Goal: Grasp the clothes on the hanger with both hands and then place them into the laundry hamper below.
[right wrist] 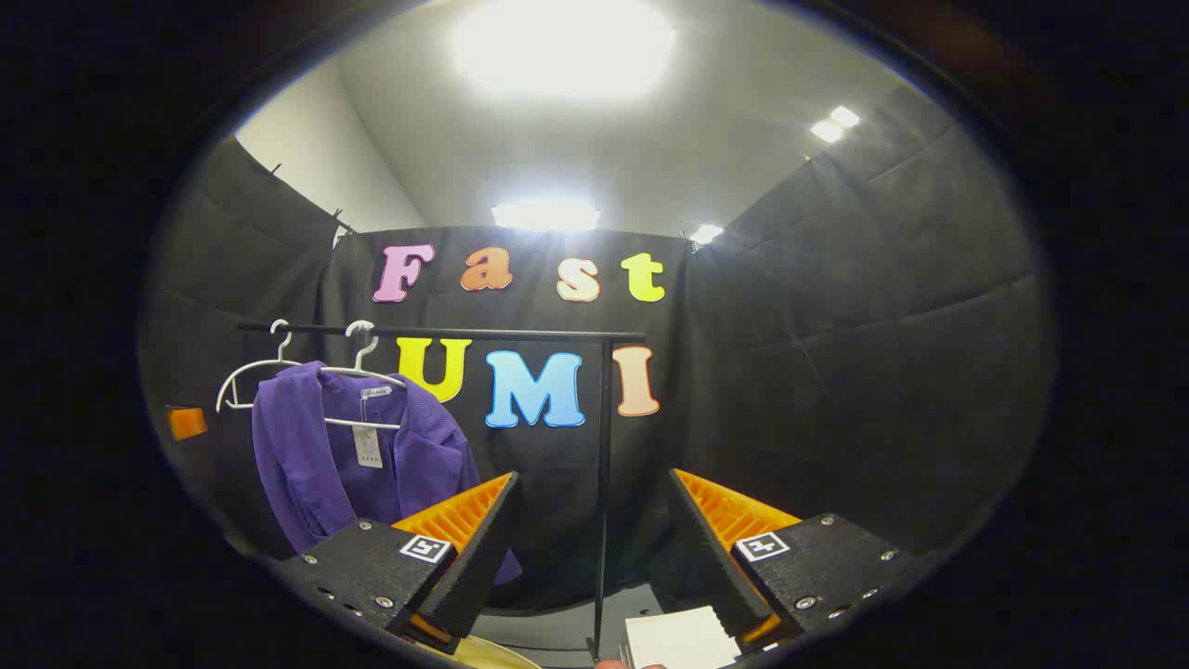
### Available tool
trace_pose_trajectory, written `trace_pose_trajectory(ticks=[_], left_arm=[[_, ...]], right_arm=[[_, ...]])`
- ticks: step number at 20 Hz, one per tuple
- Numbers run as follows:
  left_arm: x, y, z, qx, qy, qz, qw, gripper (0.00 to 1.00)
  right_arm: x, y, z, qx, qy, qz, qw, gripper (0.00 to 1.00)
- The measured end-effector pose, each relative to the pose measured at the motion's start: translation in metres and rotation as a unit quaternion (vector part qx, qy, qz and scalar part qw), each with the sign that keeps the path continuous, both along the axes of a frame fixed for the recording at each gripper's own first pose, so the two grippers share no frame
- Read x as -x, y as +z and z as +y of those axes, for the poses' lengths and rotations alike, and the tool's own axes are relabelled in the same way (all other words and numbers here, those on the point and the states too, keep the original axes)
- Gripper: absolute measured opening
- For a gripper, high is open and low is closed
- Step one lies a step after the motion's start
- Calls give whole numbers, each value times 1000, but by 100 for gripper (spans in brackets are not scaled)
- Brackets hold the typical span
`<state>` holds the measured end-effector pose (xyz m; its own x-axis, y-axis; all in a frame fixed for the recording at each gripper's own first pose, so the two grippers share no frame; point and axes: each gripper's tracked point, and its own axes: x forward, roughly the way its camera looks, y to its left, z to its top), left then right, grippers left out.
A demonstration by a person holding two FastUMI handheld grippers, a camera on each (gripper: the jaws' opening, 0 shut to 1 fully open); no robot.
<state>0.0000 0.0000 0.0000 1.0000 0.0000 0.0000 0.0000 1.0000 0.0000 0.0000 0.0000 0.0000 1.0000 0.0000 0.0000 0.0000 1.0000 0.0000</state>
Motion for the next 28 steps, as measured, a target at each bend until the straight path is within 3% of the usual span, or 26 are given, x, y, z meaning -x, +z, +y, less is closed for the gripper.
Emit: trace_pose_trajectory(ticks=[3,7,8,9,10,11,12,15,17,18,19,21,23,24,25,28], left_arm=[[-3,-3,-3,-11,-7,5,1000,99],[-4,-11,-20,3,-26,13,1000,89],[-6,-14,-20,-3,-28,14,1000,89],[-9,-18,-15,-11,-19,18,1000,99],[-11,-22,-12,-16,-13,23,1000,89],[-12,-23,-12,-17,-15,25,999,99],[-11,-23,-15,-15,-18,25,999,89],[-11,-22,-16,-14,-24,23,999,99],[-9,-22,-17,-18,-21,22,999,99],[-8,-23,-18,-20,-21,22,999,94],[-8,-23,-18,-22,-22,23,999,89],[-9,-30,-19,-13,-17,37,999,99],[-12,-37,-14,9,5,58,998,99],[-12,-37,-14,20,11,62,998,89],[-12,-36,-14,29,12,65,997,99],[-10,-32,-13,39,17,63,997,99]], right_arm=[[3,-12,2,-3,-5,13,1000,95],[7,-14,-3,14,-12,22,1000,95],[7,-13,-1,11,-10,23,1000,95],[7,-12,1,7,-8,23,1000,95],[7,-13,0,3,-8,25,1000,95],[7,-12,0,1,-8,25,1000,95],[8,-9,-1,1,-9,24,1000,95],[8,-7,-6,5,-14,21,1000,95],[8,-8,-4,4,-13,27,1000,95],[7,-7,-3,3,-11,29,1000,95],[7,-6,-1,3,-8,30,1000,95],[3,-1,7,5,1,31,1000,95],[-1,1,18,7,14,34,999,95],[-3,3,25,7,22,37,999,95],[-6,3,34,7,32,42,999,95],[-19,12,58,1,61,42,997,95]])
